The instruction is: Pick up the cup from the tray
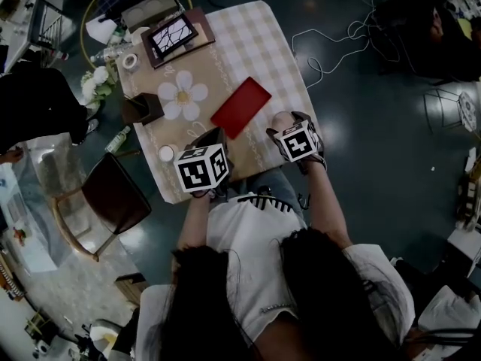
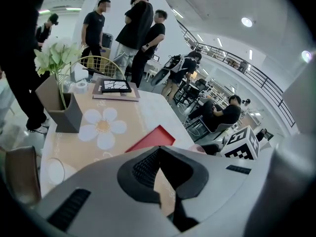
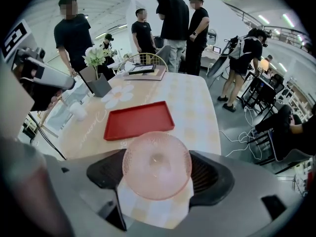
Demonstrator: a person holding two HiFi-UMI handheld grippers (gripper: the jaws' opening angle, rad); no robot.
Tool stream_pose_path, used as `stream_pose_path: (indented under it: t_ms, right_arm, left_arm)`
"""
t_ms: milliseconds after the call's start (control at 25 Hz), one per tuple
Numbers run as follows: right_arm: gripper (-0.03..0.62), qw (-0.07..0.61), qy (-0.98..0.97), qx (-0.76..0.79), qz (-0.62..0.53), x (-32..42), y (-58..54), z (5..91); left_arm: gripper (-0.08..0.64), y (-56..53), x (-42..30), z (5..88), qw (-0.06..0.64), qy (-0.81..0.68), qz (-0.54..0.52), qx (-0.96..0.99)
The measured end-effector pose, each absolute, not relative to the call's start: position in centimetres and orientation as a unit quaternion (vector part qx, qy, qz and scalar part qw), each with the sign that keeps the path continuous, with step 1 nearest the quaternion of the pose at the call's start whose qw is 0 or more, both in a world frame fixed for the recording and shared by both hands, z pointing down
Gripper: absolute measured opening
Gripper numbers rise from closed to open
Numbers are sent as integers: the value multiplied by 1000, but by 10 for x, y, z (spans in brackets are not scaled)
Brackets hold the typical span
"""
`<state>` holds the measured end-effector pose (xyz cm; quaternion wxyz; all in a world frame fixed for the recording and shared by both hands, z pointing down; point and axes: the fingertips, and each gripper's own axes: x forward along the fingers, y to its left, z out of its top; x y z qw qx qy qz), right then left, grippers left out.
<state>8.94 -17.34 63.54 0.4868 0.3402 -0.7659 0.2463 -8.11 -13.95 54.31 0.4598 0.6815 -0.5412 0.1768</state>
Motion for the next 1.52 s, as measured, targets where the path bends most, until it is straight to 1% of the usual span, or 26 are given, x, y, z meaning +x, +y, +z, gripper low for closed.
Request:
stream_pose_path:
  t_ms: [280, 480, 600, 720, 800, 920, 1080, 1120, 1160, 1200, 1240, 1320, 1400, 1520]
  right_arm:
    - [397, 475, -775, 344, 236, 89, -176, 629]
    - [397, 443, -789, 359, 226, 86, -182, 605]
    - [397, 408, -797, 385, 224, 89, -185, 581]
    - [396, 347, -815, 402, 234, 87, -191, 546]
    - [396, 317, -833, 386, 239, 80, -190, 526]
    - [396, 313, -847, 365, 225, 73, -184, 513]
    - [394, 334, -848, 356, 208, 62, -171, 518]
    - [377, 335, -847, 359, 205, 59, -168, 518]
    - [322, 330, -846, 365, 204, 56, -166, 517]
    - [241, 321, -847, 371, 206, 53, -166, 514]
    - [197, 311, -848, 375, 211, 50, -165, 511]
    - [134, 291, -850, 379, 221, 44, -164, 504]
    - [38, 265, -853, 387, 226, 40, -166, 496]
    - [11, 226, -861, 395, 227, 34, -166, 490]
  left_arm:
    - [8, -136, -87, 544, 460, -550, 174, 675]
    - [8, -137, -87, 541, 456, -553, 170, 676]
    - [8, -135, -84, 539, 453, -551, 168, 681]
    - [8, -134, -85, 535, 450, -551, 165, 683]
    - [8, -133, -85, 533, 448, -552, 162, 684]
    - [8, -131, -84, 532, 447, -552, 159, 686]
    - [8, -128, -81, 530, 445, -550, 156, 690]
    - [8, -127, -80, 530, 444, -549, 155, 691]
    - [8, -127, -79, 529, 444, -548, 155, 692]
    - [8, -127, -78, 528, 443, -548, 154, 693]
    - [8, -126, -78, 527, 442, -548, 153, 694]
    - [8, -124, -78, 526, 440, -548, 151, 695]
    - [8, -123, -78, 525, 439, -548, 149, 696]
    - [8, -121, -78, 523, 436, -548, 148, 698]
